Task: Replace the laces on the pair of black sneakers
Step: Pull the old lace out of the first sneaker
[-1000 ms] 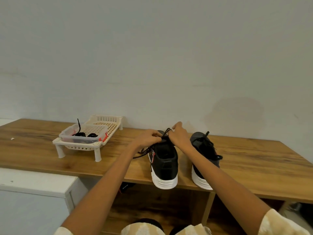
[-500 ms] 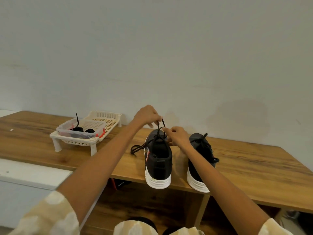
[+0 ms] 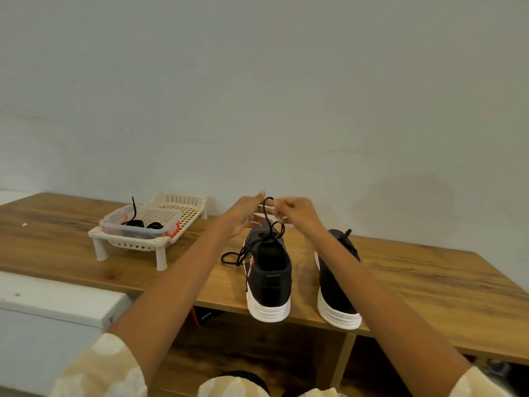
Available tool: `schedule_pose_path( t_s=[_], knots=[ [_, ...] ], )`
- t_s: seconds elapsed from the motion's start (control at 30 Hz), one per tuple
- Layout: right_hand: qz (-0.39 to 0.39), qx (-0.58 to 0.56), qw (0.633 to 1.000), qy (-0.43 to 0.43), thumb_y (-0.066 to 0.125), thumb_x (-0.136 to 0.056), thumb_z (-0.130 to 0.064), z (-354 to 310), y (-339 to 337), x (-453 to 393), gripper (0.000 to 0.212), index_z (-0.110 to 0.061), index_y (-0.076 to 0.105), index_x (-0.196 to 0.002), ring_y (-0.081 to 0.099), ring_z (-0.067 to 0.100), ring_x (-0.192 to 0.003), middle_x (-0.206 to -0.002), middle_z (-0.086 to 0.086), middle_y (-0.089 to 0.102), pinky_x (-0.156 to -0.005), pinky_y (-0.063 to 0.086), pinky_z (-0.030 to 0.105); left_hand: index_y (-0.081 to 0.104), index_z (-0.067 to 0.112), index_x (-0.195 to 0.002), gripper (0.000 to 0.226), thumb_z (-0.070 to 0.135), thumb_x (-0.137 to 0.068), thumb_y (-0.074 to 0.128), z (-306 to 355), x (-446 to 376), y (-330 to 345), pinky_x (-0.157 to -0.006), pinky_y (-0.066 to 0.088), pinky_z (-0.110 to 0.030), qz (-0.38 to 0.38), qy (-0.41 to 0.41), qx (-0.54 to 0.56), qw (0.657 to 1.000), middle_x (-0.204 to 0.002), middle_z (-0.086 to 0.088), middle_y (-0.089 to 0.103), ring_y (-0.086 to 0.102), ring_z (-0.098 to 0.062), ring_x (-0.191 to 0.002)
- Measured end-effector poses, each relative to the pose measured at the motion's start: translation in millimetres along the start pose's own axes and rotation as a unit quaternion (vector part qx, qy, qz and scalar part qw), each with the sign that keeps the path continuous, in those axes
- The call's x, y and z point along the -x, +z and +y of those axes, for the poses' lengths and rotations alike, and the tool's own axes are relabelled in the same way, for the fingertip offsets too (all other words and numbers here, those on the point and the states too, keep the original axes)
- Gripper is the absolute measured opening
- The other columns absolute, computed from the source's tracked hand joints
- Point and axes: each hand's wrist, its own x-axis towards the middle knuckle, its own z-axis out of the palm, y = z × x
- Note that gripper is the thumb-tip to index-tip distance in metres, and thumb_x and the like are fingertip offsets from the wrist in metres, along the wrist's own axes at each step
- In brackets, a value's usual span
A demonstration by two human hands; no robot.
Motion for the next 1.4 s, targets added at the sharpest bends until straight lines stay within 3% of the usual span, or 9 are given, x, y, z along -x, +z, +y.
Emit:
schedule_pose_path(
  t_s=[0.2, 0.37, 0.5, 0.63, 0.83, 0.93, 1.03, 1.23, 1.4],
  knots=[
    [-0.086, 0.092, 0.99, 0.068, 0.062, -0.089, -0.01, -22, -14, -11, 0.012, -0.005, 0.066, -0.099, 0.067, 0.014, -0.066, -0.082, 0.008, 0.069, -0.06, 0.057, 0.022, 0.053, 0.007, -0.125, 0.031, 0.012, -0.094, 0.056, -12, 8, -6, -0.084, 0.056, -0.037, -0.036, 0.016, 0.128, 0.991, -0.102, -0.011, 0.066, 0.067, -0.026, -0.089],
    [-0.005, -0.049, 0.992, 0.113, 0.055, -0.088, -0.002, -1, -1, -2, 0.018, -0.007, 0.051, -0.104, 0.067, 0.023, -0.072, -0.085, 0.012, 0.067, -0.073, 0.059, 0.035, 0.044, 0.006, -0.129, 0.042, -0.004, -0.09, 0.054, -6, 12, 3, -0.071, 0.059, -0.036, -0.024, 0.036, 0.321, 0.946, -0.089, -0.01, 0.063, 0.065, -0.025, -0.08],
    [-0.104, 0.104, 0.988, 0.053, 0.06, -0.09, -0.014, 18, 5, 13, 0.031, -0.009, 0.056, -0.121, 0.062, 0.017, -0.092, -0.101, 0.004, 0.064, -0.087, 0.052, 0.03, 0.041, 0.003, -0.13, 0.041, -0.01, -0.092, 0.047, 6, 13, 9, -0.074, 0.057, -0.038, -0.011, 0.038, 0.345, 0.938, -0.08, -0.012, 0.056, 0.058, -0.022, -0.069],
    [-0.069, 0.193, 0.978, -0.026, 0.062, -0.091, -0.023, 26, 15, 21, 0.02, -0.01, 0.072, -0.101, 0.06, 0.007, -0.074, -0.091, 0.001, 0.069, -0.067, 0.043, 0.01, 0.04, 0.002, -0.118, 0.028, -0.013, -0.095, 0.037, 23, 12, 21, -0.081, 0.05, -0.047, 0.045, 0.048, 0.416, 0.907, -0.088, -0.017, 0.05, 0.059, -0.028, -0.074],
    [0.089, -0.046, 0.995, -0.017, 0.064, -0.09, -0.021, -13, 0, 0, 0.018, -0.004, 0.071, -0.091, 0.068, 0.015, -0.068, -0.077, 0.006, 0.07, -0.067, 0.058, 0.023, 0.051, 0.007, -0.116, 0.028, 0.028, -0.102, 0.041, -1, 12, 5, -0.073, 0.054, -0.031, 0.088, 0.069, 0.014, 0.994, -0.106, -0.015, 0.062, 0.064, -0.021, -0.08],
    [0.11, -0.168, 0.979, -0.039, 0.064, -0.091, -0.018, -47, -18, -16, 0.012, -0.006, 0.067, -0.089, 0.066, 0.016, -0.065, -0.082, 0.008, 0.069, -0.066, 0.058, 0.024, 0.066, 0.007, -0.109, 0.041, 0.038, -0.1, 0.041, -21, 19, -3, -0.07, 0.043, -0.018, 0.02, 0.093, -0.18, 0.979, -0.101, -0.003, 0.065, 0.06, -0.014, -0.089],
    [0.104, -0.236, 0.964, -0.059, 0.058, -0.094, -0.015, -66, -31, -26, 0.014, -0.002, 0.063, -0.098, 0.066, 0.018, -0.069, -0.089, 0.01, 0.068, -0.067, 0.057, 0.026, 0.071, 0.008, -0.097, 0.028, 0.032, -0.092, 0.059, -32, 19, -4, -0.075, 0.044, -0.02, -0.055, 0.116, -0.3, 0.945, -0.093, -0.002, 0.069, 0.062, -0.013, -0.089],
    [0.074, -0.145, 0.986, -0.019, 0.06, -0.093, -0.016, -31, -30, -14, 0.013, -0.004, 0.064, -0.091, 0.065, 0.016, -0.067, -0.078, 0.007, 0.065, -0.072, 0.059, 0.03, 0.074, 0.01, -0.092, 0.018, 0.026, -0.085, 0.069, -11, 7, 5, -0.086, 0.052, -0.04, 0.118, 0.16, -0.141, 0.97, -0.087, -0.004, 0.072, 0.062, -0.014, -0.076],
    [-0.086, 0.048, 0.995, 0.027, 0.065, -0.09, -0.019, 14, -8, 11, 0.02, -0.01, 0.067, -0.107, 0.066, 0.013, -0.07, -0.082, 0.004, 0.069, -0.074, 0.058, 0.022, 0.071, 0.003, -0.09, 0.017, 0.02, -0.086, 0.068, 31, 9, 26, -0.068, 0.052, -0.022, 0.125, 0.18, -0.047, 0.975, -0.068, 0.005, 0.062, 0.053, -0.001, -0.051]
  ],
)
